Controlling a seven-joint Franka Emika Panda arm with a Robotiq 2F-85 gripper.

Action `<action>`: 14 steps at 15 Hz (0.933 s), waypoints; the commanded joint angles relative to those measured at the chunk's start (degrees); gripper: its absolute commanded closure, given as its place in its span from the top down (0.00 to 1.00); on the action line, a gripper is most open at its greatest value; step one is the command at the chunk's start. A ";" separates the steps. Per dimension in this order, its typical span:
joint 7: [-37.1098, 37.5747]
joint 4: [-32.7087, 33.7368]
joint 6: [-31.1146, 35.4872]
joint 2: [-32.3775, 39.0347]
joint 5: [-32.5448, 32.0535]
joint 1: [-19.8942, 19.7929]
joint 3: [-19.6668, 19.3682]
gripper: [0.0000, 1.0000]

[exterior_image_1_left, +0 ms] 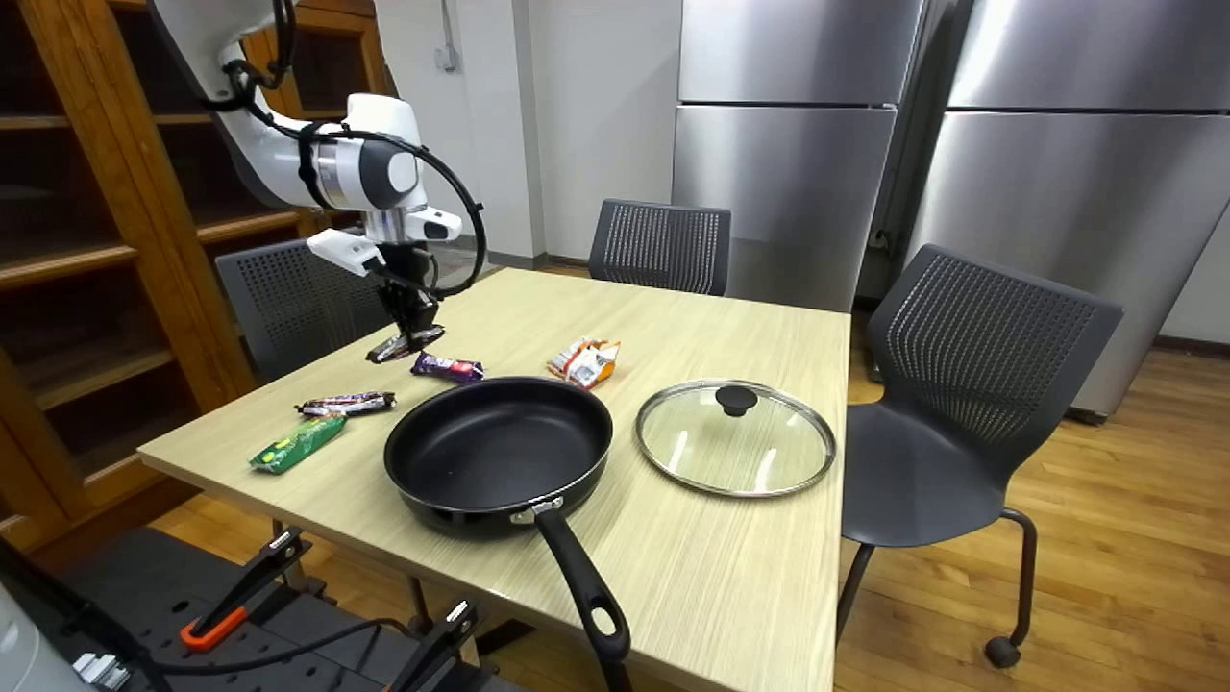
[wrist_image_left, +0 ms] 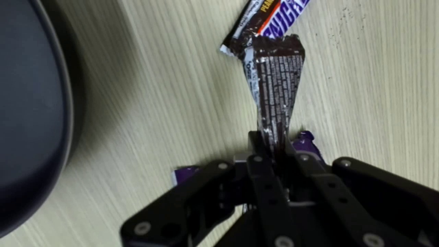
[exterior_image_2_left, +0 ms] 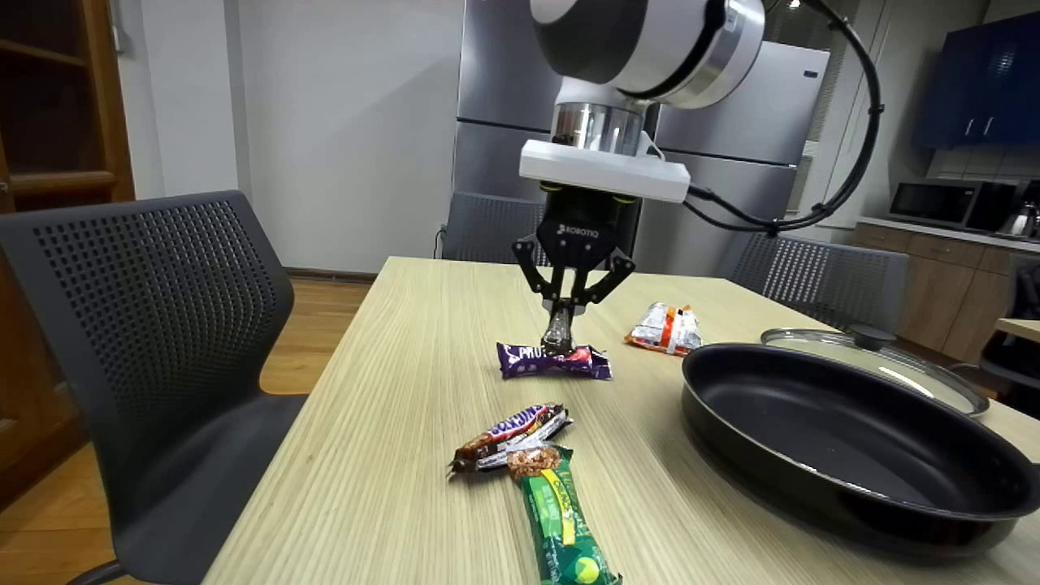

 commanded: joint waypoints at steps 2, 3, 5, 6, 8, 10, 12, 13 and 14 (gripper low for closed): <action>-0.81 -10.93 3.71 -8.77 1.36 -2.87 -0.04 0.03; -0.96 -12.23 3.79 -9.90 1.36 -3.46 -0.16 0.03; -1.33 -14.77 4.06 -12.06 1.23 -4.69 -0.55 0.03; -1.80 -15.98 4.27 -13.06 1.30 -5.52 -0.68 0.03; -2.70 -17.84 4.42 -14.52 1.30 -7.15 -1.02 0.03; -4.07 -19.47 4.57 -15.73 1.55 -8.90 -1.37 0.03; -5.25 -20.73 4.31 -16.70 1.55 -10.53 -1.85 0.03; -5.76 -21.21 4.20 -17.05 1.37 -11.21 -2.13 0.03; -6.44 -21.62 4.15 -17.15 1.25 -11.97 -2.48 0.03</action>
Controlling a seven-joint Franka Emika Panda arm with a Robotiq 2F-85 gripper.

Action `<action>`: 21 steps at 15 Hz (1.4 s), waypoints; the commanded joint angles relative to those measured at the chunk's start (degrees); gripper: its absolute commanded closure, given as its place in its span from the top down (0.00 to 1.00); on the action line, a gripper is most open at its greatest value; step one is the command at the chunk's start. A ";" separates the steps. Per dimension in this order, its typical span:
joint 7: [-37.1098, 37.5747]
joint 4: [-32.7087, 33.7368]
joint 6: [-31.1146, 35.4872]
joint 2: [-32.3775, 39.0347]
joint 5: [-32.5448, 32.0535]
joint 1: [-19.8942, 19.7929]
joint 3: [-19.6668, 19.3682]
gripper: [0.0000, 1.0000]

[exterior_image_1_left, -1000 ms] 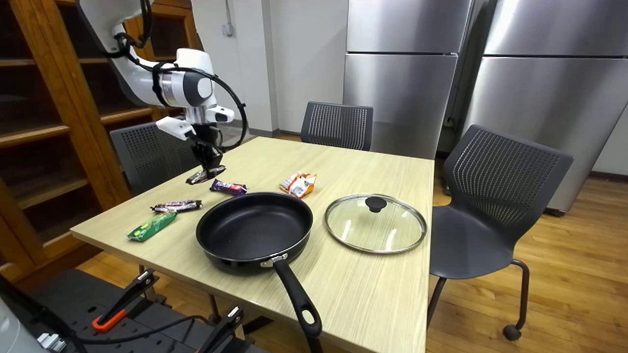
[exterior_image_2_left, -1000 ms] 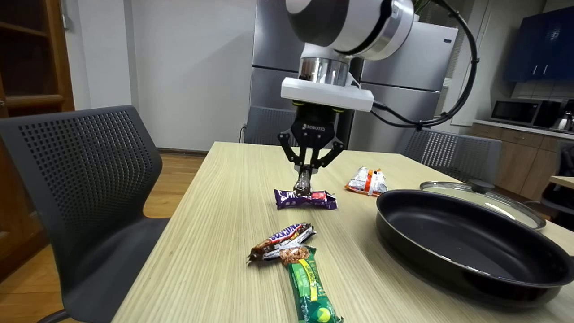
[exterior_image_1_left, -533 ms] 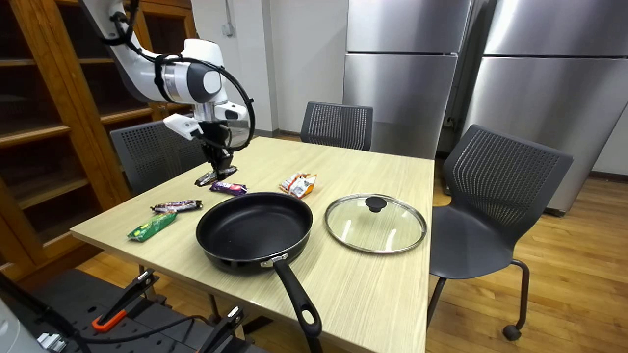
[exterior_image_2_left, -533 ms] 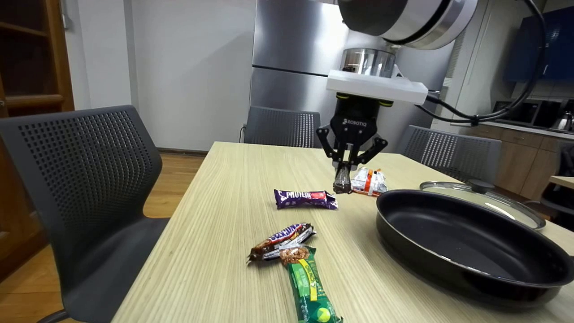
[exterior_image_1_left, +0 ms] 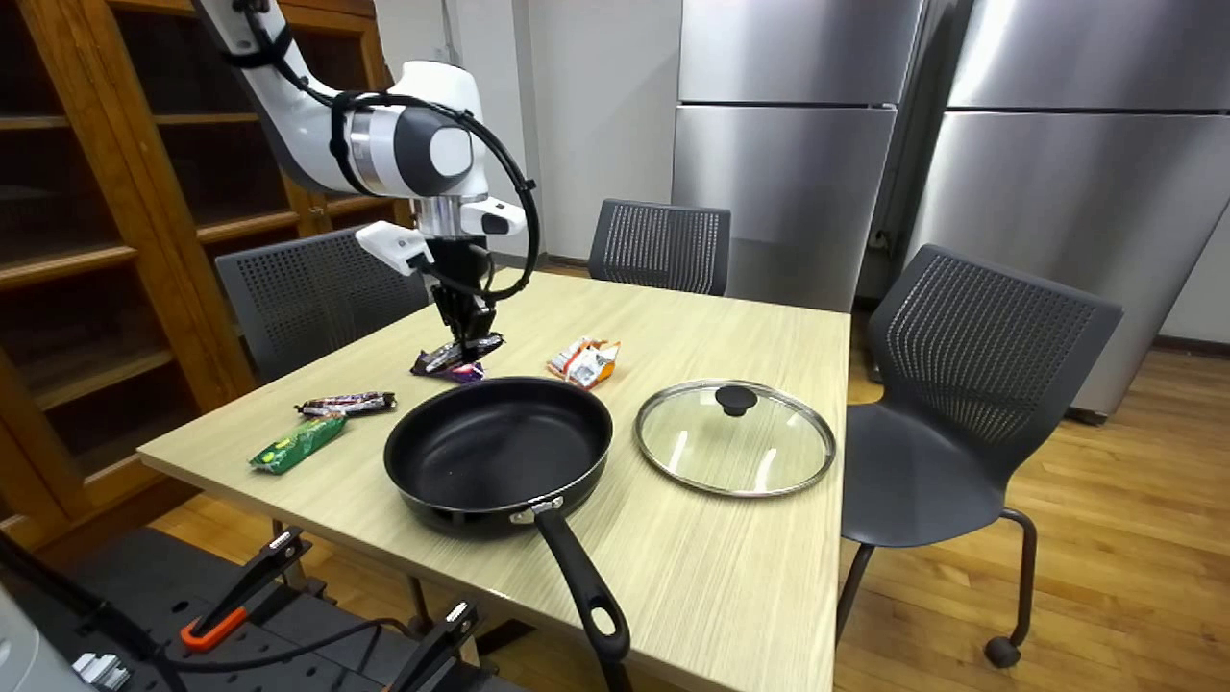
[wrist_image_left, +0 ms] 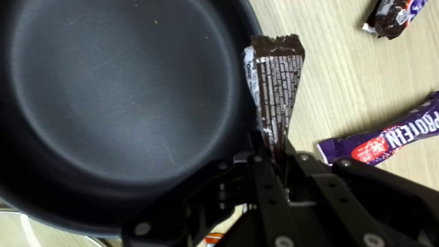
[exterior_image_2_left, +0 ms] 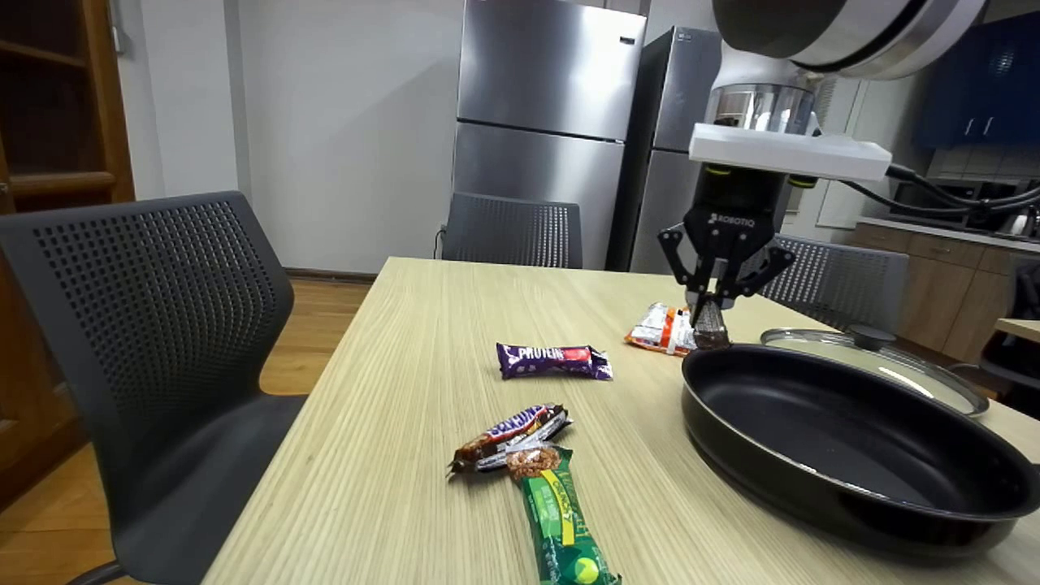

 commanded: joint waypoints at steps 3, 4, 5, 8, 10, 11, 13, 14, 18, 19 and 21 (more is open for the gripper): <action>-4.99 -3.93 -0.17 -3.01 0.75 -4.09 -1.00 0.03; -5.80 -3.70 -0.55 -2.49 0.76 -4.71 -1.19 0.03; -6.36 -3.50 -0.92 -2.09 0.77 -5.09 -1.29 0.03; -8.04 -2.38 -1.50 -0.19 1.14 -6.29 -1.32 0.03; -8.11 -1.54 -1.15 1.38 1.10 -6.60 -1.57 0.03; -8.22 -1.03 -1.18 2.29 1.32 -6.75 -1.58 0.03; -9.23 0.18 -1.18 4.27 2.40 -7.33 -0.95 0.03; -9.38 0.74 -1.27 5.14 2.66 -7.30 -0.97 0.03; -10.26 3.90 -1.73 8.98 4.06 -6.93 -0.21 0.03; -10.14 4.66 -1.84 9.85 4.11 -6.71 -0.07 0.03; -9.98 6.09 -2.44 11.45 4.10 -6.30 0.38 0.03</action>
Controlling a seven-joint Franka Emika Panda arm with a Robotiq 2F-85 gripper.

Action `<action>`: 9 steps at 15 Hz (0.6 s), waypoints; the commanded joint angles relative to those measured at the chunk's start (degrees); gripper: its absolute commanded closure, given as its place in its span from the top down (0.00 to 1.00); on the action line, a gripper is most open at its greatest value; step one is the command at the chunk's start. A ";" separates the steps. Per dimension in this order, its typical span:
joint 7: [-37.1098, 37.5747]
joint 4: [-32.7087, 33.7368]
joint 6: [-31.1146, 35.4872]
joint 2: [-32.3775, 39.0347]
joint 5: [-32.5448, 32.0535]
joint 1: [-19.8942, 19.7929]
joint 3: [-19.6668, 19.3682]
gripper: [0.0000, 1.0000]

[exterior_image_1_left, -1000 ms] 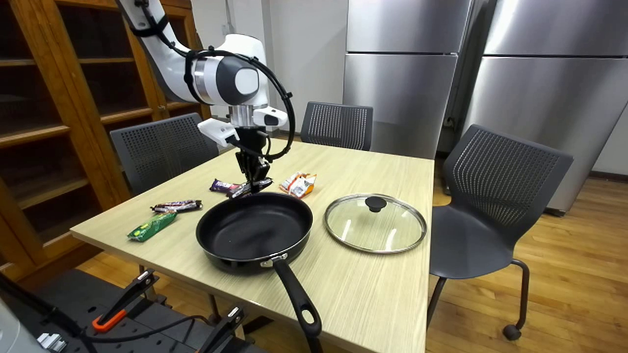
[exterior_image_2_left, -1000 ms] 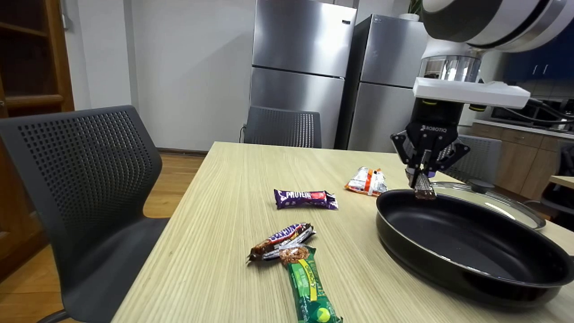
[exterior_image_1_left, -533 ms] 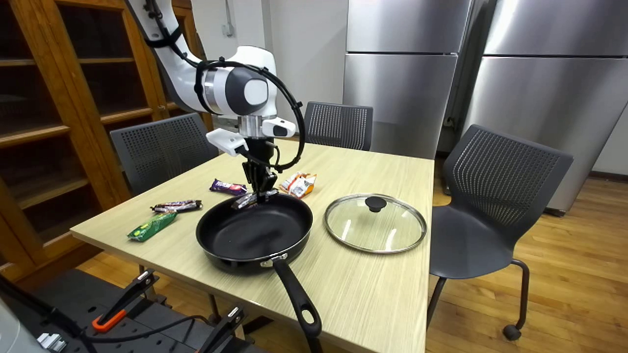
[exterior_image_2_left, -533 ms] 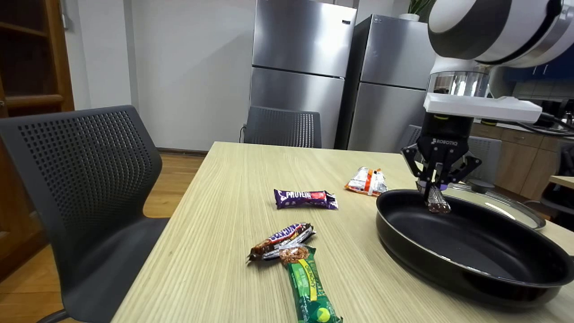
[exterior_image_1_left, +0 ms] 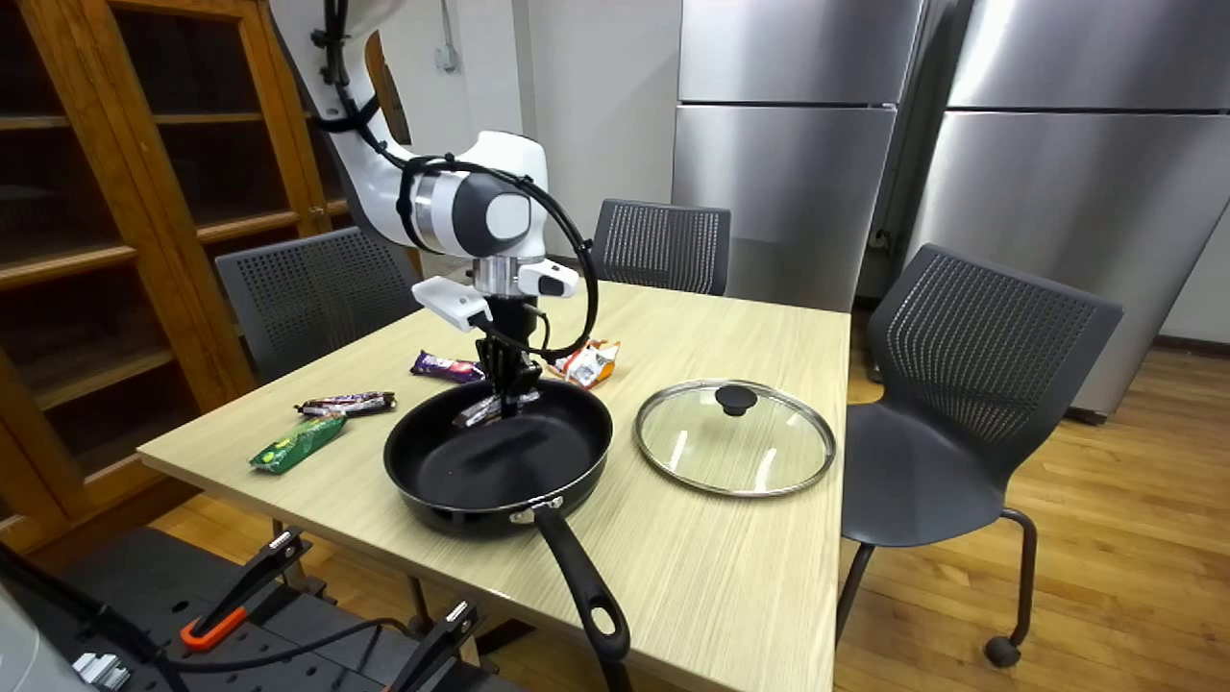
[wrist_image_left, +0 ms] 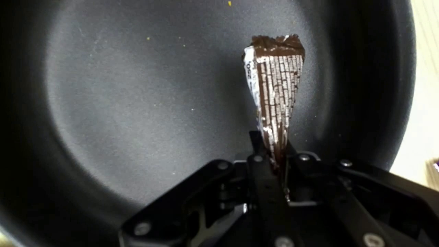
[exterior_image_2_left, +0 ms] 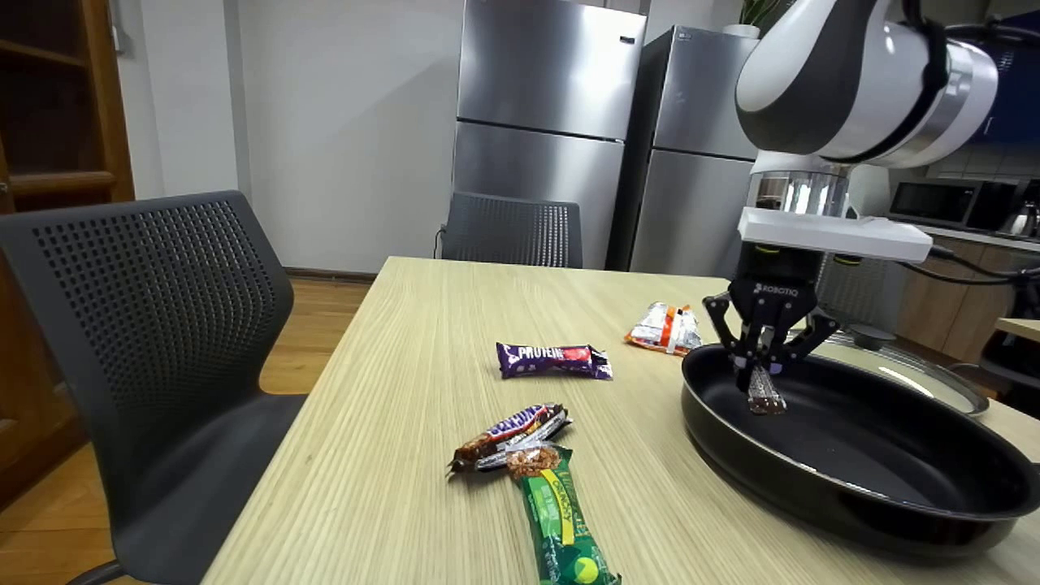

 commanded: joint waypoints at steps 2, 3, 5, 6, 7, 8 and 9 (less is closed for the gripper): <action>-1.58 4.13 -2.48 3.34 1.15 0.01 1.46 0.03; -1.37 4.40 -2.56 3.68 1.03 0.17 1.47 0.03; -1.09 4.80 -2.84 4.08 0.86 0.44 1.32 0.18; -0.98 4.79 -2.79 4.11 0.78 0.55 1.20 0.39; -0.82 4.56 -2.71 3.86 0.67 0.70 1.08 0.44; -0.80 4.32 -2.66 3.54 0.65 0.72 1.04 0.52; -1.44 3.75 -2.54 2.85 0.92 0.39 1.39 0.58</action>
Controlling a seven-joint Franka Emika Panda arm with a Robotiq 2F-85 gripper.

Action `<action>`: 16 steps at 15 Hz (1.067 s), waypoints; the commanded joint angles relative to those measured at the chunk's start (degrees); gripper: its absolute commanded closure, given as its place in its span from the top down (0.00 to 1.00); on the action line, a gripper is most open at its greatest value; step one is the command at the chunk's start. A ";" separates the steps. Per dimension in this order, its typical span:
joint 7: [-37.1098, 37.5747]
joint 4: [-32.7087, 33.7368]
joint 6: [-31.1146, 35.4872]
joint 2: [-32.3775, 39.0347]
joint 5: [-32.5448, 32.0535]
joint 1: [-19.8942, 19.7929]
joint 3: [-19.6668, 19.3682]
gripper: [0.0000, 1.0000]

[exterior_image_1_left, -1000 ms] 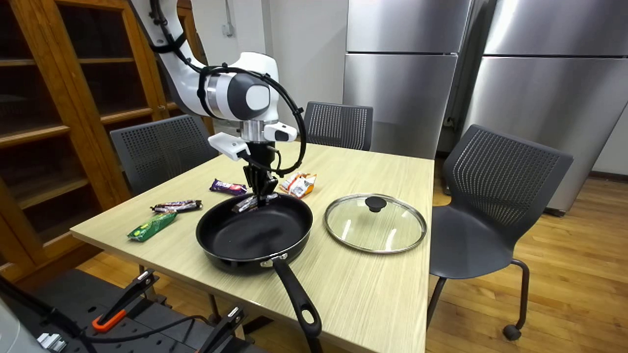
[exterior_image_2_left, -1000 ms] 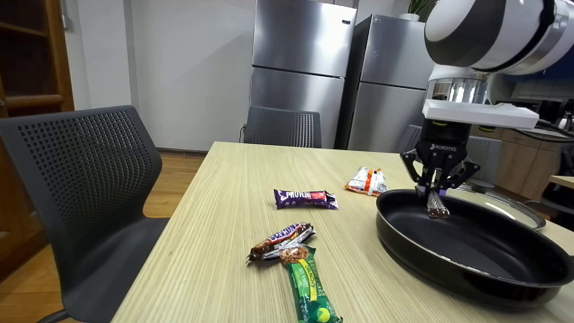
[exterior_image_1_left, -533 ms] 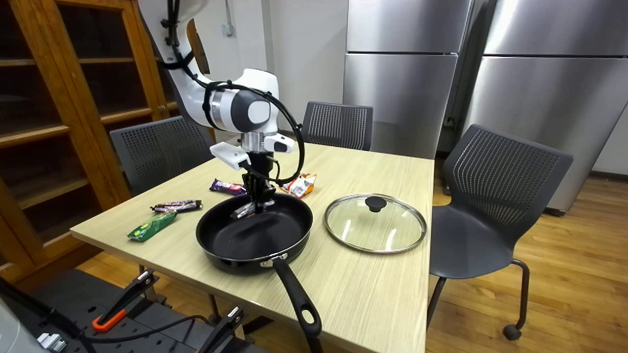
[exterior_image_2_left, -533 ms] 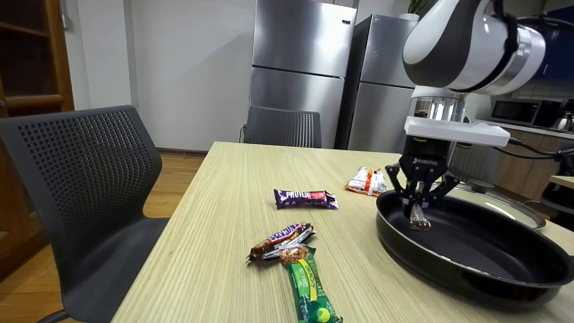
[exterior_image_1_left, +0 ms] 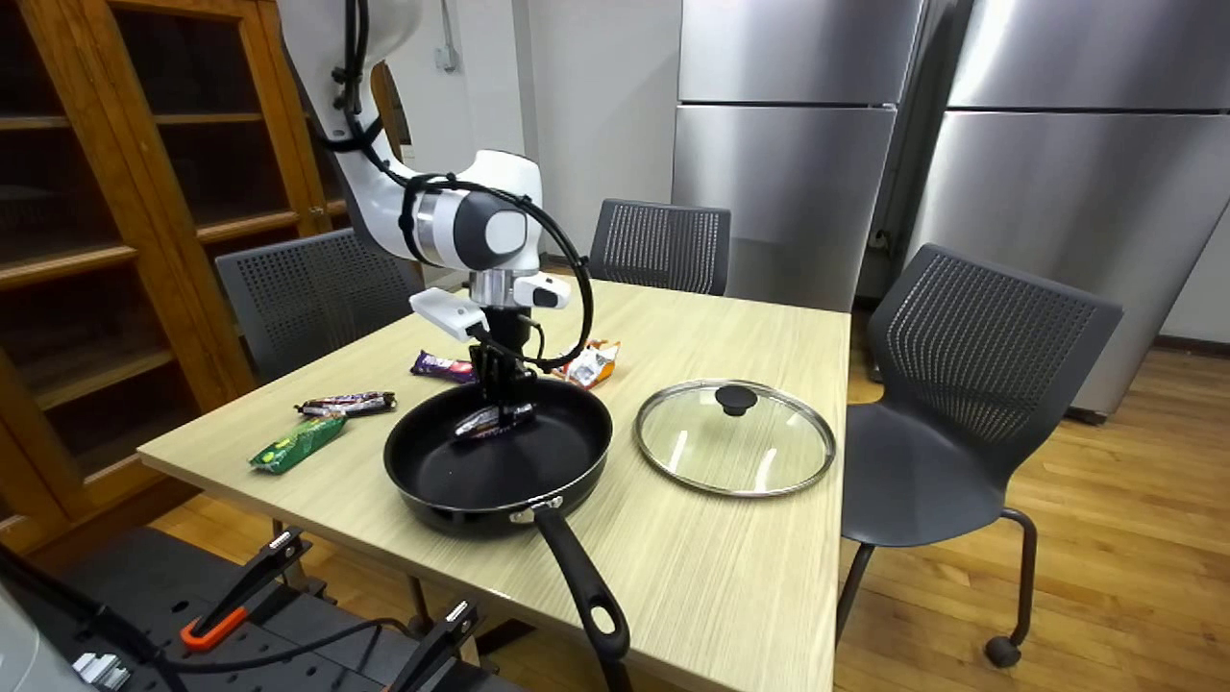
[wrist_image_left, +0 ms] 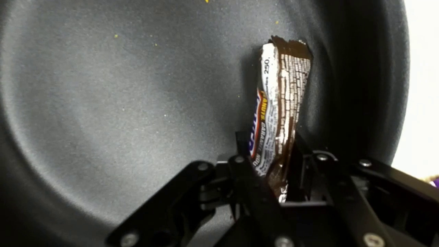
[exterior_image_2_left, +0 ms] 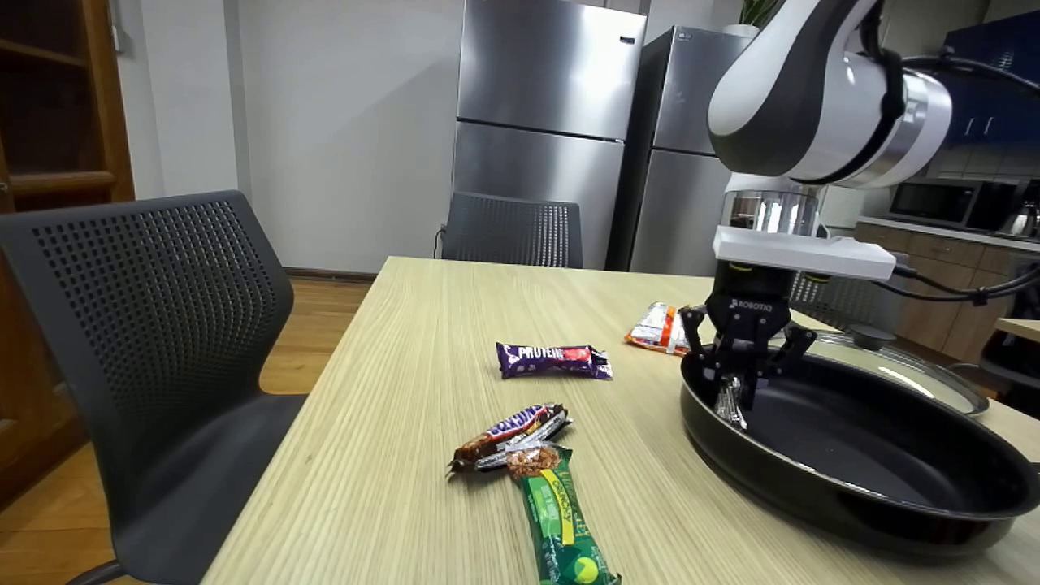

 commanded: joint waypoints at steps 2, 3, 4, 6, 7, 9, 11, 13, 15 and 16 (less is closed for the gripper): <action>-0.87 -1.03 -1.47 -2.74 0.39 0.49 -0.12 0.73; -0.54 -1.47 -1.23 -3.32 0.15 0.78 -0.32 0.82; -0.29 -2.06 -1.15 -4.16 -0.08 1.04 -0.49 0.88; 0.71 -2.79 -1.03 -5.56 -0.72 1.84 -1.03 1.00; 0.68 -3.11 -1.01 -6.24 -0.80 2.01 -1.03 1.00; 1.45 -3.54 -1.01 -7.48 -1.24 2.86 -1.33 1.00; 2.17 -3.32 -1.08 -8.36 -1.73 3.87 -1.40 1.00; 3.50 -2.88 -1.05 -9.05 -2.48 5.35 -1.50 1.00; 4.90 -2.25 -1.28 -9.44 -2.80 6.70 -1.19 1.00; 5.96 -1.82 -1.44 -9.48 -3.21 7.63 -1.16 1.00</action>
